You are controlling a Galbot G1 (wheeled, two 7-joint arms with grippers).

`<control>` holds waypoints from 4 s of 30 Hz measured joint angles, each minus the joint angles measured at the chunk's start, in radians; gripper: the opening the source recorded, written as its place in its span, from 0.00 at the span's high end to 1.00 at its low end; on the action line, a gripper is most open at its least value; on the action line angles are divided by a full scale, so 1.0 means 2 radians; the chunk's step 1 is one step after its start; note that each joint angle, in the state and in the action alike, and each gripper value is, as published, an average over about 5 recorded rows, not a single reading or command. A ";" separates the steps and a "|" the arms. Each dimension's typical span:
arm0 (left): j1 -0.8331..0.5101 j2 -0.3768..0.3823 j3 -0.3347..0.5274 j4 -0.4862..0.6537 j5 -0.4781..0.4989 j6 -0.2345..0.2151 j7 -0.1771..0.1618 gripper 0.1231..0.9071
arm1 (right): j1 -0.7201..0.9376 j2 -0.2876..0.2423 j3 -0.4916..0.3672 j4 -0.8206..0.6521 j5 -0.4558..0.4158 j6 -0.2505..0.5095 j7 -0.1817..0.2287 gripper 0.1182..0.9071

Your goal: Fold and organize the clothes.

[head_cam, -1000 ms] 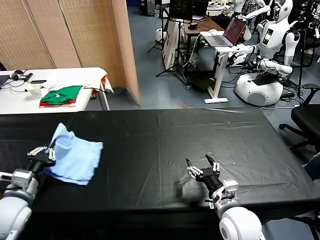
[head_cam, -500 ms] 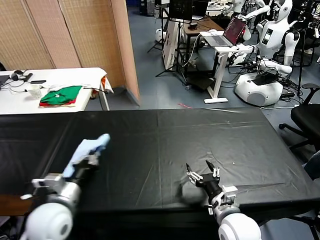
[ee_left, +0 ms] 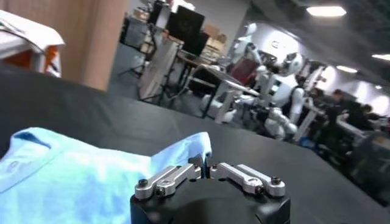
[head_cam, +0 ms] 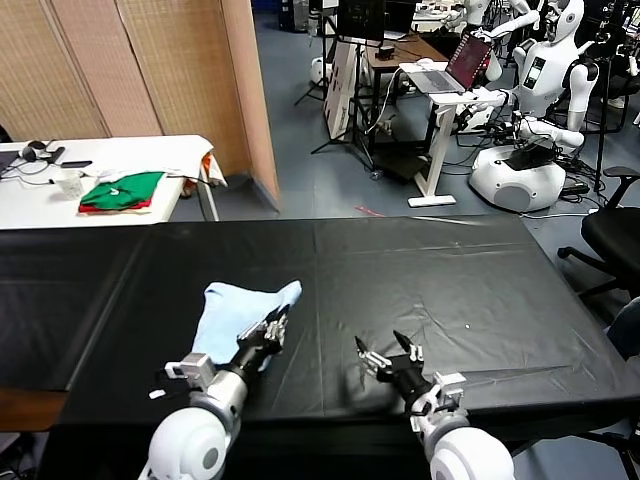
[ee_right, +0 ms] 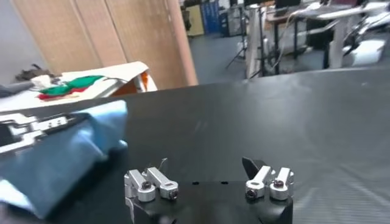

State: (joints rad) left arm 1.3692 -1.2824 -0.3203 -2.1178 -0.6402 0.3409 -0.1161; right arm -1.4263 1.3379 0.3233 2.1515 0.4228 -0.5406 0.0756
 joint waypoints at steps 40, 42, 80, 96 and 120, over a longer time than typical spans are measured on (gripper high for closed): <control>0.056 0.036 -0.092 -0.016 0.097 -0.064 -0.005 0.00 | 0.155 0.023 -0.056 -0.157 0.097 -0.036 0.028 0.97; 0.059 0.035 -0.095 -0.016 0.096 -0.066 -0.005 0.00 | 0.167 0.014 -0.052 -0.159 0.100 -0.051 0.028 0.96; 0.216 0.094 -0.131 -0.087 0.043 -0.057 -0.070 0.00 | -0.263 -0.032 0.070 0.126 -0.140 0.222 0.091 0.00; 0.265 0.097 -0.155 -0.089 0.042 -0.059 -0.055 0.00 | -0.361 -0.021 0.057 0.133 -0.160 0.259 0.133 0.00; 0.275 0.096 -0.160 -0.088 0.044 -0.060 -0.043 0.00 | -0.369 -0.021 0.057 0.133 -0.161 0.259 0.133 0.00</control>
State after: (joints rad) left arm 1.9200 -1.0898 -0.6410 -2.2947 -0.5525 0.2213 -0.2014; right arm -2.1633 1.2962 0.4368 2.4181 0.1014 -0.0218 0.3423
